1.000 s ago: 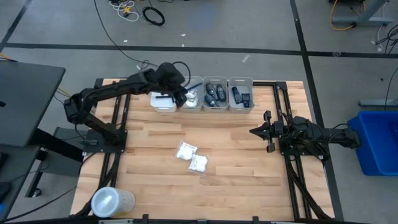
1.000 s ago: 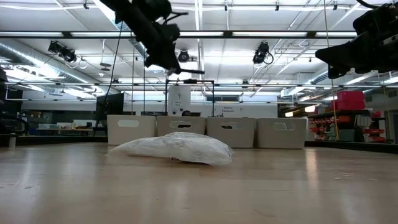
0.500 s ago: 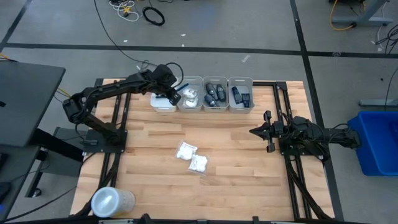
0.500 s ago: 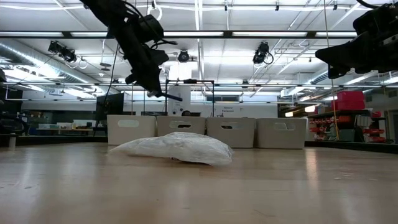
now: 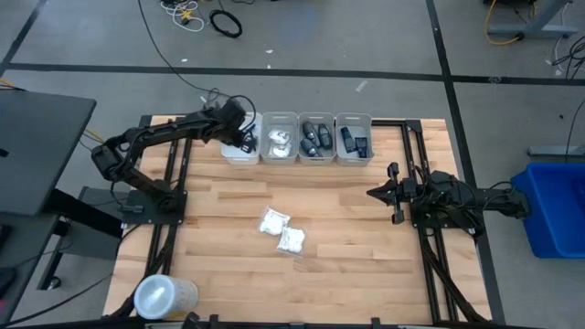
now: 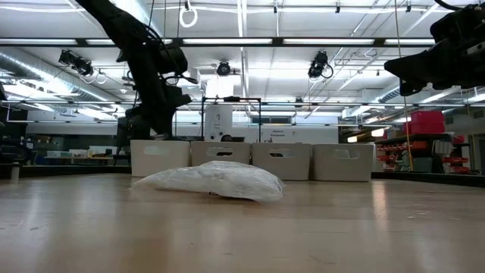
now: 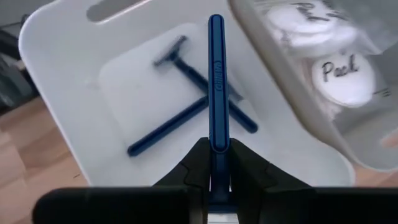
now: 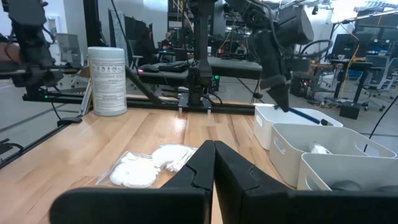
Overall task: Pick & Place Travel size toiletries
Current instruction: Put the blue razor into the white bin
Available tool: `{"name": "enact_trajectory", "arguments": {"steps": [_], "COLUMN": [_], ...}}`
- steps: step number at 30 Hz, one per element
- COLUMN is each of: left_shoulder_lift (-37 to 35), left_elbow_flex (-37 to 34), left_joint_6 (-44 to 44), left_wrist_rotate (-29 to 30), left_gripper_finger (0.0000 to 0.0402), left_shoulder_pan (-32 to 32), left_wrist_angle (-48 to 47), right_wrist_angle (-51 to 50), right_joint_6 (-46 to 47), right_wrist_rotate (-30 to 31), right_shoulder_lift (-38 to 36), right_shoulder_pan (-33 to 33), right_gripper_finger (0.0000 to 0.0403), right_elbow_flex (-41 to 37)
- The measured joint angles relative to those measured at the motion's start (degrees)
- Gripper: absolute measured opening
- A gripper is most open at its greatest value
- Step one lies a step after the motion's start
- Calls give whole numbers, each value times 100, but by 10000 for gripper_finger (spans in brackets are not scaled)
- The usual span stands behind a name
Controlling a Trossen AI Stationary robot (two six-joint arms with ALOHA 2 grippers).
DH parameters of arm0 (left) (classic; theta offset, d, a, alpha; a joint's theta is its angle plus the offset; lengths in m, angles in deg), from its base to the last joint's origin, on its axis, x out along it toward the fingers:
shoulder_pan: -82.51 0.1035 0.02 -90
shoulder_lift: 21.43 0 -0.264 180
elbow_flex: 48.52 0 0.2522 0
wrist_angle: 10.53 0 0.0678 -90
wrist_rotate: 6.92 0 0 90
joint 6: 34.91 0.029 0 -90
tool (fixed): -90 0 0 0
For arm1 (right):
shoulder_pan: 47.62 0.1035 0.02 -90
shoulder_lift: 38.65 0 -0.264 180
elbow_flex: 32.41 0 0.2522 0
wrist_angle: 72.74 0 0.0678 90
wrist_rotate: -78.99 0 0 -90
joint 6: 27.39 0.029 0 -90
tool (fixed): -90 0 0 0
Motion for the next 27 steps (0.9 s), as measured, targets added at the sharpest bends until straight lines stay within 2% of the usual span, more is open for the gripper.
{"name": "enact_trajectory", "arguments": {"steps": [11, 19, 27], "left_shoulder_lift": [0, 0, 0], "left_elbow_flex": [-92, -92, -92], "left_joint_6": [-108, -93, -31], "left_wrist_rotate": [299, 326, 933], "left_gripper_finger": [66, 53, 59], "left_shoulder_pan": [86, 86, 84], "left_wrist_angle": [33, 42, 190], "right_wrist_angle": [0, 1, 0], "right_joint_6": [-2, -2, 0], "right_wrist_rotate": [0, 0, 2], "right_shoulder_lift": [1, 2, 2], "right_shoulder_pan": [0, 2, 2], "right_gripper_finger": [14, 14, 14], "right_elbow_flex": [-2, 0, -2]}}
